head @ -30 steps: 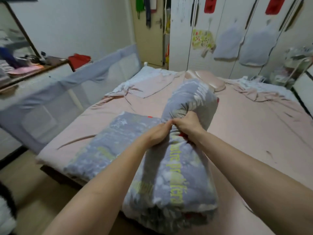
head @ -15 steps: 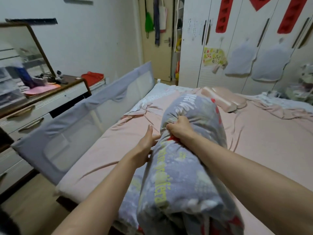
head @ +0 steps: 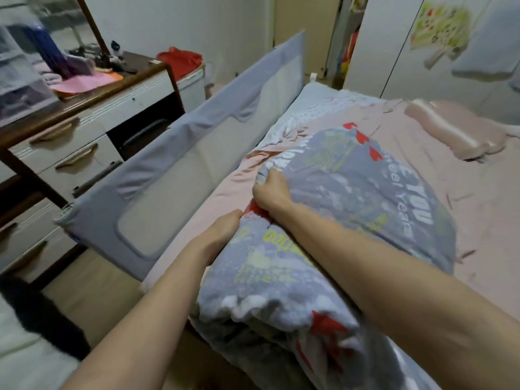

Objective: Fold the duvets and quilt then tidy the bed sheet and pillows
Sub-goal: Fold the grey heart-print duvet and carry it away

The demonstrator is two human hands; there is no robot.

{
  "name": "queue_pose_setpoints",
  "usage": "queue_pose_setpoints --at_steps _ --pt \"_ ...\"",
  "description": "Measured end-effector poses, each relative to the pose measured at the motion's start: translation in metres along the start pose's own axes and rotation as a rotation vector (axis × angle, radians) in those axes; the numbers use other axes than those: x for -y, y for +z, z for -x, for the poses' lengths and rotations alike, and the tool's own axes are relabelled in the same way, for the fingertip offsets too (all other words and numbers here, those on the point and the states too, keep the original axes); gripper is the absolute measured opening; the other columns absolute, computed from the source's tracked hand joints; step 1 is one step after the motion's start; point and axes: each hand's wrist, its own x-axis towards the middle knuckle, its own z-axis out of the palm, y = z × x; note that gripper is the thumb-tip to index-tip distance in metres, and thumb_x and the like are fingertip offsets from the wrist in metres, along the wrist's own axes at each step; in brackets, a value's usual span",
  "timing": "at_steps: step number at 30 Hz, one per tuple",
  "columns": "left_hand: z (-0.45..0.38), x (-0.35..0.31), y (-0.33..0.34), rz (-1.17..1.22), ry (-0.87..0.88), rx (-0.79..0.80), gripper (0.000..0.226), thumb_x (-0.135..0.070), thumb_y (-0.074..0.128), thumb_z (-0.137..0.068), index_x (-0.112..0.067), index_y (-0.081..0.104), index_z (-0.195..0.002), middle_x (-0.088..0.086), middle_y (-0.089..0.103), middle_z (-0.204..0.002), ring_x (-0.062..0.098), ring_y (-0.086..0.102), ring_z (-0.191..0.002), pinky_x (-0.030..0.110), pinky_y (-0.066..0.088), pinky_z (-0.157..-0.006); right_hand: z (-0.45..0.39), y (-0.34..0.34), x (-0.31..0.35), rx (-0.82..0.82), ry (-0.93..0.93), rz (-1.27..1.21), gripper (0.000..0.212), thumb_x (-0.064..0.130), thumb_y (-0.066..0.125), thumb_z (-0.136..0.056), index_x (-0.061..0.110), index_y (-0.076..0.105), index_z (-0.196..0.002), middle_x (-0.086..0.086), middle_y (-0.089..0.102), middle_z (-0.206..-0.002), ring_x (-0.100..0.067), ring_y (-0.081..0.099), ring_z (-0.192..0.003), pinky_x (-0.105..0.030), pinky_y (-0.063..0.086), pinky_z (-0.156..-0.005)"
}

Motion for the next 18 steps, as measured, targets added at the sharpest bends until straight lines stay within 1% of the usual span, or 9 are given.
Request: queue_pose_setpoints --at_steps 2,3,5,6,7,8,11,14,18 --pt "-0.024 0.036 -0.021 -0.175 -0.048 0.112 0.036 -0.029 0.033 -0.103 -0.005 0.057 -0.116 0.017 0.057 -0.127 0.024 0.055 -0.1 0.027 0.035 -0.074 -0.009 0.054 -0.006 0.071 0.035 0.08 0.03 0.008 0.049 -0.085 0.0 0.046 -0.114 -0.023 0.056 -0.107 -0.036 0.053 -0.1 -0.036 0.04 -0.083" --pt "-0.028 0.051 -0.028 -0.226 -0.102 0.161 0.038 -0.031 0.036 -0.102 -0.002 0.058 -0.113 0.021 0.059 -0.123 0.029 0.058 -0.101 0.029 0.039 -0.074 -0.006 0.079 -0.016 0.166 0.082 0.135 0.036 0.01 0.049 -0.088 -0.002 0.043 -0.121 -0.024 0.055 -0.109 -0.035 0.053 -0.1 -0.038 0.043 -0.089" --pt "-0.047 0.072 -0.052 -0.365 -0.122 0.193 0.041 -0.028 0.045 -0.098 0.007 0.06 -0.112 0.031 0.059 -0.118 0.039 0.06 -0.108 0.036 0.045 -0.069 -0.005 0.117 -0.032 0.395 0.124 0.294 0.031 0.012 0.048 -0.092 -0.001 0.047 -0.12 -0.024 0.056 -0.118 -0.032 0.054 -0.108 -0.036 0.041 -0.095" --pt "-0.056 0.074 -0.055 -0.406 -0.087 0.186 0.039 -0.024 0.047 -0.096 0.009 0.06 -0.112 0.032 0.059 -0.119 0.04 0.058 -0.11 0.039 0.048 -0.071 -0.004 0.116 -0.043 0.463 0.131 0.391 0.027 0.012 0.048 -0.093 0.003 0.051 -0.118 -0.023 0.055 -0.127 -0.033 0.053 -0.115 -0.033 0.04 -0.095" --pt "-0.066 0.071 -0.065 -0.463 -0.046 0.187 0.037 -0.022 0.049 -0.096 0.009 0.06 -0.112 0.031 0.059 -0.12 0.04 0.058 -0.111 0.039 0.049 -0.074 -0.002 0.11 -0.047 0.467 0.162 0.444 0.03 0.012 0.049 -0.093 0.003 0.053 -0.121 -0.022 0.054 -0.131 -0.033 0.052 -0.119 -0.031 0.041 -0.094" --pt "-0.077 0.064 -0.069 -0.51 -0.014 0.204 0.037 -0.022 0.049 -0.095 0.007 0.06 -0.114 0.028 0.059 -0.122 0.038 0.057 -0.113 0.037 0.047 -0.077 0.0 0.097 -0.053 0.439 0.204 0.448 0.032 0.012 0.05 -0.092 0.002 0.053 -0.123 -0.022 0.054 -0.131 -0.034 0.052 -0.119 -0.03 0.041 -0.093" --pt "-0.106 0.024 -0.066 -0.62 0.142 0.238 0.041 -0.022 0.046 -0.096 0.001 0.052 -0.129 0.019 0.051 -0.137 0.032 0.049 -0.124 0.031 0.04 -0.093 -0.004 0.036 -0.073 0.236 0.287 0.43 0.033 0.012 0.048 -0.092 0.001 0.056 -0.122 -0.022 0.059 -0.124 -0.035 0.056 -0.113 -0.031 0.043 -0.089" --pt "-0.127 -0.028 -0.034 -0.735 0.325 0.241 0.045 -0.024 0.043 -0.098 -0.006 0.044 -0.139 0.017 0.044 -0.144 0.033 0.045 -0.128 0.036 0.039 -0.102 -0.011 -0.037 -0.091 0.06 0.343 0.405 0.04 0.011 0.049 -0.09 0.006 0.053 -0.13 -0.017 0.06 -0.125 -0.032 0.055 -0.114 -0.03 0.042 -0.09" --pt "-0.147 -0.085 0.02 -0.966 0.568 0.179 0.056 -0.036 0.047 -0.095 -0.014 0.035 -0.145 0.013 0.032 -0.151 0.032 0.035 -0.135 0.043 0.035 -0.108 -0.014 -0.114 -0.122 -0.047 0.358 0.445 0.04 0.012 0.052 -0.092 0.006 0.052 -0.132 -0.015 0.055 -0.132 -0.029 0.052 -0.121 -0.03 0.039 -0.095"
